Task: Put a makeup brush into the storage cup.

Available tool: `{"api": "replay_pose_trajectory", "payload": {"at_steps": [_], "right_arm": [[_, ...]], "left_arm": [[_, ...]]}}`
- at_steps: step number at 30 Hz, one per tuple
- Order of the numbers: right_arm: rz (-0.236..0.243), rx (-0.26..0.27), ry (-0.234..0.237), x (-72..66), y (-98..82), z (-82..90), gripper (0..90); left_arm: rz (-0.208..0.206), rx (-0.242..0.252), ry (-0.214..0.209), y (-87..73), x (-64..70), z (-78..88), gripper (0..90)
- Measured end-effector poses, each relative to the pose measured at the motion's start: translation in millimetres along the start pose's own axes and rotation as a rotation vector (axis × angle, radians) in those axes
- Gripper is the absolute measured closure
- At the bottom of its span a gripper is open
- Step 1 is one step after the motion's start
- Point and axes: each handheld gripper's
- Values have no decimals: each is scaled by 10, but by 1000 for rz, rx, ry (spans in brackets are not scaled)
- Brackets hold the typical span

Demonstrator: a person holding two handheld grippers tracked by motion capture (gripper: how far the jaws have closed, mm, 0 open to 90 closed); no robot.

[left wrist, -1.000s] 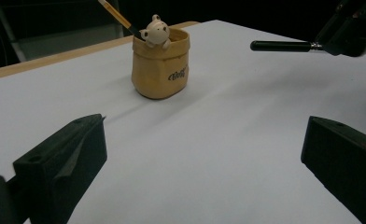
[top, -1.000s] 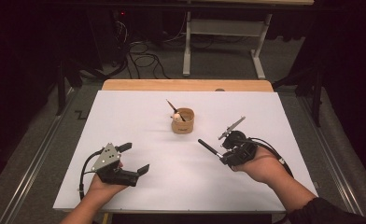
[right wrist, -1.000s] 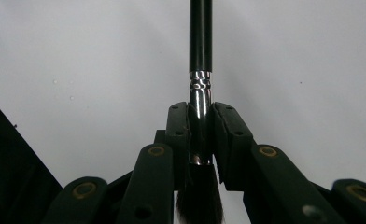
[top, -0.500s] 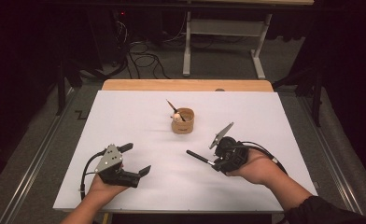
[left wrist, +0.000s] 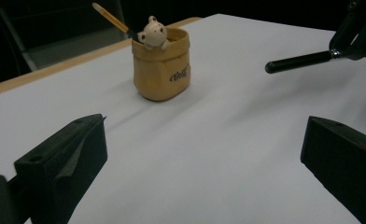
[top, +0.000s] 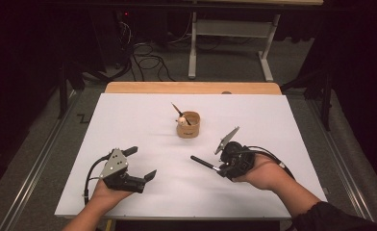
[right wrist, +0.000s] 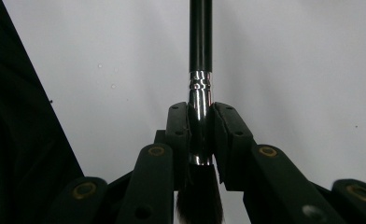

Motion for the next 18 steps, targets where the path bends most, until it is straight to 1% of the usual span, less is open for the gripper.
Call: {"api": "replay_pose_trajectory", "payload": {"at_steps": [2, 4, 5, 8, 9, 11, 12, 14, 16, 18], "right_arm": [[8, 2, 2, 12, 1, 11, 781], [0, 1, 4, 13, 12, 23, 781], [8, -8, 2, 17, 17, 32, 782], [9, -17, 6, 19, 40, 46, 781], [13, -13, 8, 23, 45, 48, 781], [11, -10, 11, 27, 59, 62, 781], [3, -15, 12, 24, 70, 76, 781], [9, -11, 13, 33, 70, 86, 781], [-2, -4, 19, 40, 68, 95, 781], [-1, -5, 19, 49, 63, 100, 781]], "left_arm": [[-18, 10, 8, 51, 29, -9, 15], [-45, 6, 12, 89, 72, -26, 16], [-58, 4, 16, 106, 95, -39, 16], [-91, -14, 5, 181, 171, -69, 16], [-117, -15, 5, 223, 212, -76, 16], [-138, -2, 0, 299, 270, -92, 18], [-139, 5, -3, 329, 289, -101, 19], [-134, 23, -15, 412, 334, -130, 19], [-113, 50, -33, 496, 369, -174, 26], [-94, 71, -45, 546, 386, -212, 27]]}}
Point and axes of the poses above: each handheld gripper's, and its own axes: z roughly backward along the jaws, y roughly out of its top, x roughly to its right, and after that the axes turned 14 degrees about z, right-handed
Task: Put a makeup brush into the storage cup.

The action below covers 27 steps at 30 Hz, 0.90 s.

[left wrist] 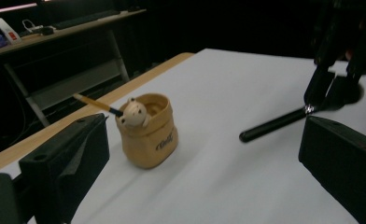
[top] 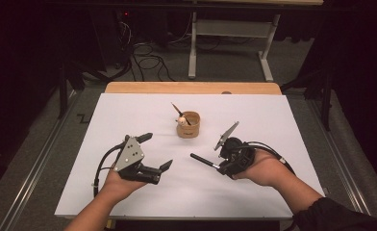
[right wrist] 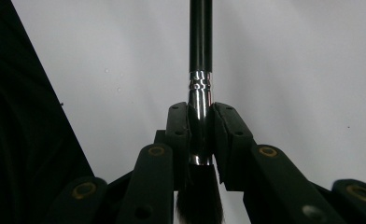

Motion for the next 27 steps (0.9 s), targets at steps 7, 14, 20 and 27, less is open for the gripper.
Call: {"api": "replay_pose_trajectory", "payload": {"at_steps": [7, 14, 20, 27], "right_arm": [[2, 2, 10, 4, 7, 0, 782], [10, -10, 41, 6, 36, -45, 782], [18, -21, 70, -17, 107, -48, 782], [40, -52, 89, -55, 187, -40, 782]], "left_arm": [[5, 21, 6, -54, 28, -118, 34], [-77, -51, 47, -277, 50, -159, 39], [-168, -101, 72, -391, 114, -169, 51], [-278, -140, 63, -477, 215, -182, 89]]}}
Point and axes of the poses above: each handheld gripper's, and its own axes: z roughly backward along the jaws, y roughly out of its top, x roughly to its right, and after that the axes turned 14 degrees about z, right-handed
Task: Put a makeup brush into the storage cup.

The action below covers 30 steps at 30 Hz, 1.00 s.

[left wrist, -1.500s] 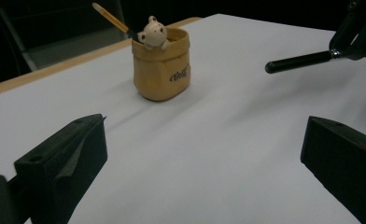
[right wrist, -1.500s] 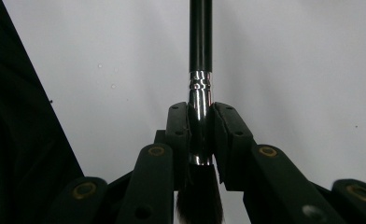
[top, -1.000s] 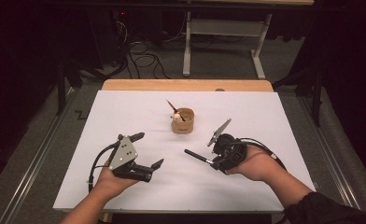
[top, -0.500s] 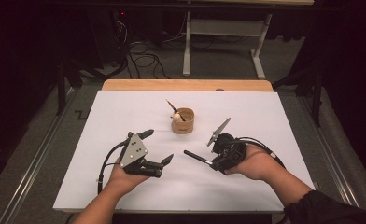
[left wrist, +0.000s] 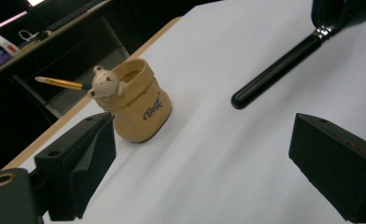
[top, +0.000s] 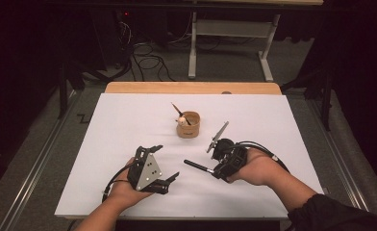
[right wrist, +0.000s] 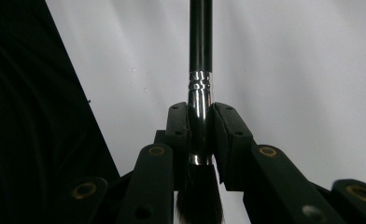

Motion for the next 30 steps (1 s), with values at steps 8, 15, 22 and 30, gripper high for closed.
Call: {"api": "replay_pose_trajectory", "payload": {"at_steps": [8, 15, 22, 30], "right_arm": [[17, -41, 7, -24, 57, -20, 782], [38, -73, 16, -47, 135, -30, 782], [53, -94, 24, -68, 227, 6, 782], [64, -112, 28, -83, 308, 27, 781]], "left_arm": [[-95, -30, 34, -44, 71, -59, 98], [-160, -40, 60, -70, 131, -87, 109], [-184, -35, 73, -80, 140, -91, 146], [-220, -45, 79, -104, 170, -119, 164]]}}
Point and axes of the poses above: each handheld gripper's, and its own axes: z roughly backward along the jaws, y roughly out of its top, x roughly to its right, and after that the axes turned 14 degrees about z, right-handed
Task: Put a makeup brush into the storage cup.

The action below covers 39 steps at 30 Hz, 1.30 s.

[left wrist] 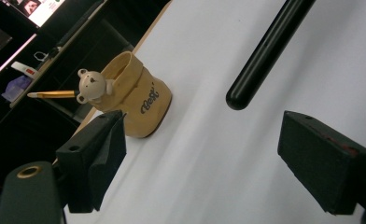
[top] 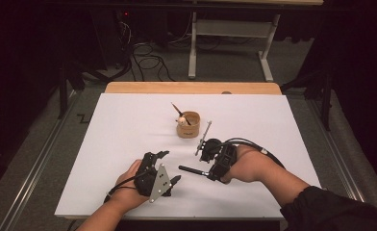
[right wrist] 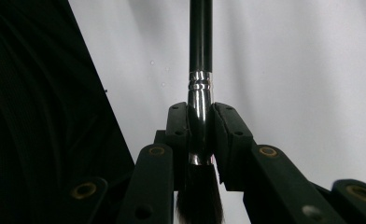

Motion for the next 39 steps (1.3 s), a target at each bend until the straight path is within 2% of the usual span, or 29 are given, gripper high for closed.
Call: {"api": "replay_pose_trajectory", "payload": {"at_steps": [4, 7, 10, 25, 39], "right_arm": [[-3, -18, 14, 5, 17, 1, 782], [-5, -13, 9, 0, 27, -5, 781], [-4, -31, 8, 2, 49, 13, 781], [9, -34, 19, -4, 105, -13, 781], [18, -74, 44, -7, 206, -67, 781]], "left_arm": [[-12, -2, -5, -4, 9, -4, 180], [-18, -1, -17, -7, 22, -10, 201], [-30, -4, -15, -10, 27, -12, 223], [-77, -13, -27, -31, 54, -15, 395], [-133, -20, -46, -45, 107, -19, 541]]}}
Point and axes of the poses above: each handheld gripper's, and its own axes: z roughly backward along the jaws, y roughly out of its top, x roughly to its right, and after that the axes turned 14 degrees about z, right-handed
